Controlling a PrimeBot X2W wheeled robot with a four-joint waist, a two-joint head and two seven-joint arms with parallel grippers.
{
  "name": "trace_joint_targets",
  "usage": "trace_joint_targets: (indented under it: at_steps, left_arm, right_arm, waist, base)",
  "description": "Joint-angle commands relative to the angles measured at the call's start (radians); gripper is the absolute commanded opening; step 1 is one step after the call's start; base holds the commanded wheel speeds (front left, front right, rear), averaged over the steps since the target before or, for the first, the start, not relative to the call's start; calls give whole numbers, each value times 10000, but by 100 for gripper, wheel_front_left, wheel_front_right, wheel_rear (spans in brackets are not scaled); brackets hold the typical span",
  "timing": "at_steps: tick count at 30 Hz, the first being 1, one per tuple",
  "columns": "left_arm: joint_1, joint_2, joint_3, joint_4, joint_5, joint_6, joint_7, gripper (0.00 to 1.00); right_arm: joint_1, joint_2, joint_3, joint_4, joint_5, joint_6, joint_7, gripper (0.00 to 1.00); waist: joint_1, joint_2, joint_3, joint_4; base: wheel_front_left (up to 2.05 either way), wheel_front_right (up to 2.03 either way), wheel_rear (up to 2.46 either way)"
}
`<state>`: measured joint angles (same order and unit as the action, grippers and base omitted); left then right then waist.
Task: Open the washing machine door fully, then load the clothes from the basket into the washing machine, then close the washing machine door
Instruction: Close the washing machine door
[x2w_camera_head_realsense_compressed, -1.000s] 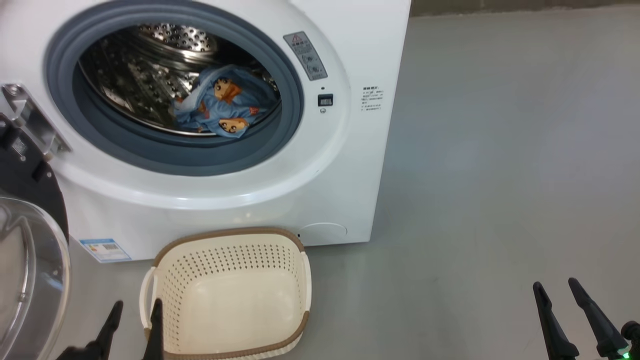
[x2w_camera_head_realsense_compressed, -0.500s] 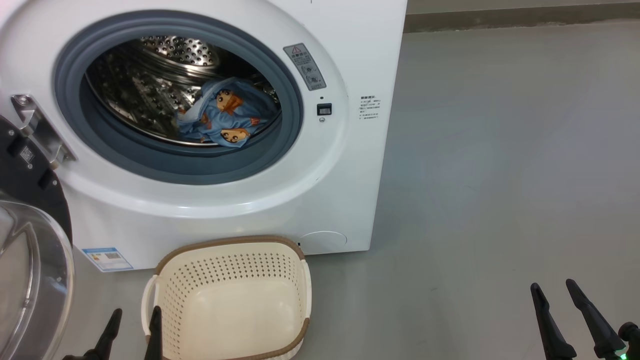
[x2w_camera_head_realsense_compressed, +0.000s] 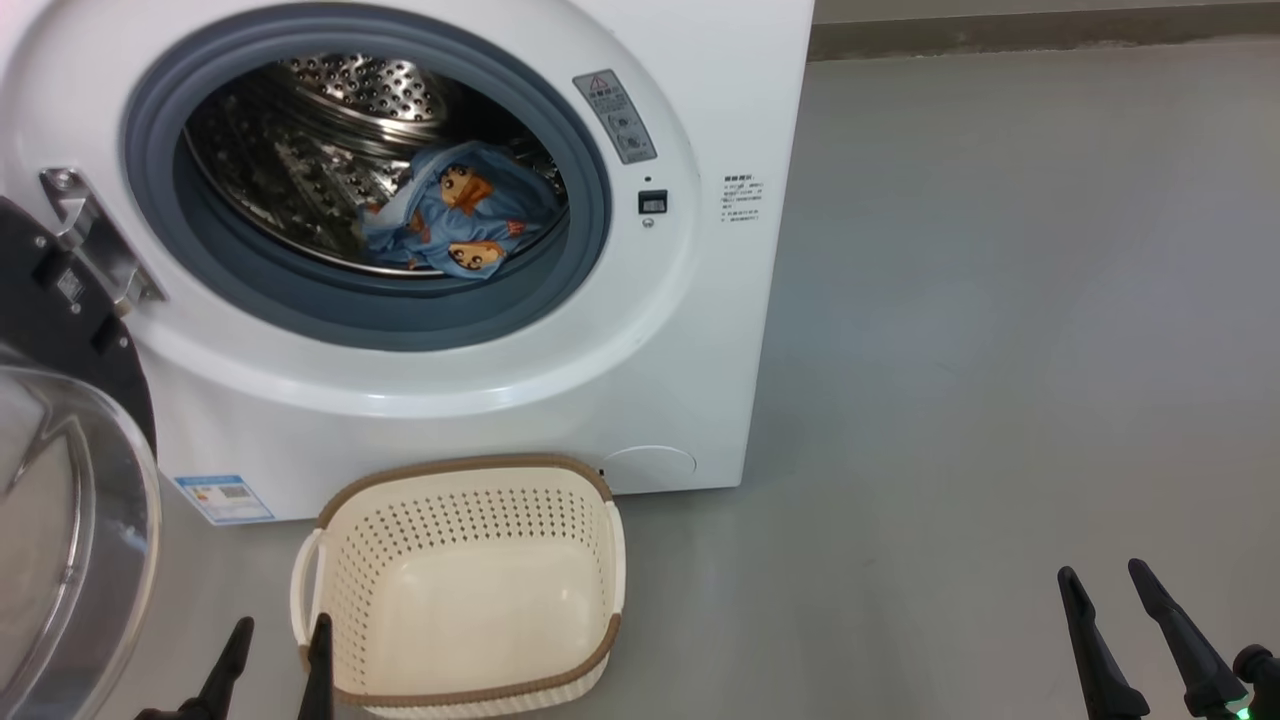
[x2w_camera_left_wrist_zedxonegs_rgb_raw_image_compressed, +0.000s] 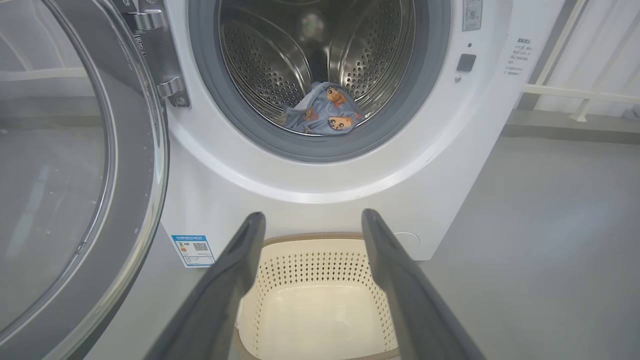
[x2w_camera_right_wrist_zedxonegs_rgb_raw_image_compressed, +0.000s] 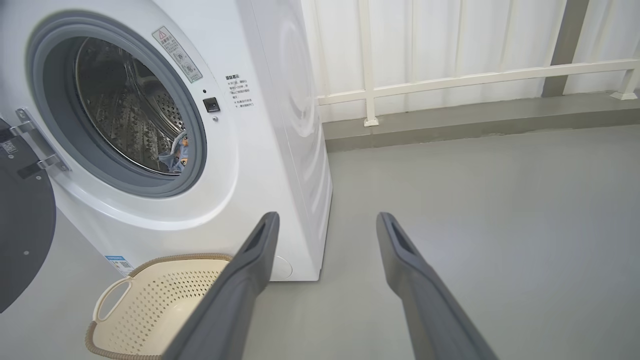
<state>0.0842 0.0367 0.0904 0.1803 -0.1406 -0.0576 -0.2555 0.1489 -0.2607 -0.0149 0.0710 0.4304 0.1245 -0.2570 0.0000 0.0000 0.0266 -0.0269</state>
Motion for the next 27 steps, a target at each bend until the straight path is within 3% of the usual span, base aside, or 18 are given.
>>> trace_joint_targets:
  at_steps: [1, 8, 18, 27]
  left_arm:
    - [-47, 135, 296, -254, -25, 36, -63, 100]
    - [-6, 135, 245, -374, -93, -45, -63, 100]
    - [6, 135, 161, -463, -129, 12, -63, 100]
    - [-9, 135, -108, -641, -449, 370, -63, 100]
  right_arm:
    - [87, -251, 183, -234, -69, 62, -48, 100]
    - [61, -234, 185, -237, -73, 62, -48, 100]
    - [27, -224, 168, -221, -72, 62, -48, 100]
    - [-142, -263, 492, -252, -82, 62, -48, 100]
  waist:
    - [0, 0, -4, 2]
    - [0, 0, 11, 20]
    - [0, 0, -5, 74]
    - [0, 0, 89, 527]
  base:
    - [-145, 145, 0]
    - [-101, 101, 0]
    - [-10, 10, 0]
    - [0, 0, 0]
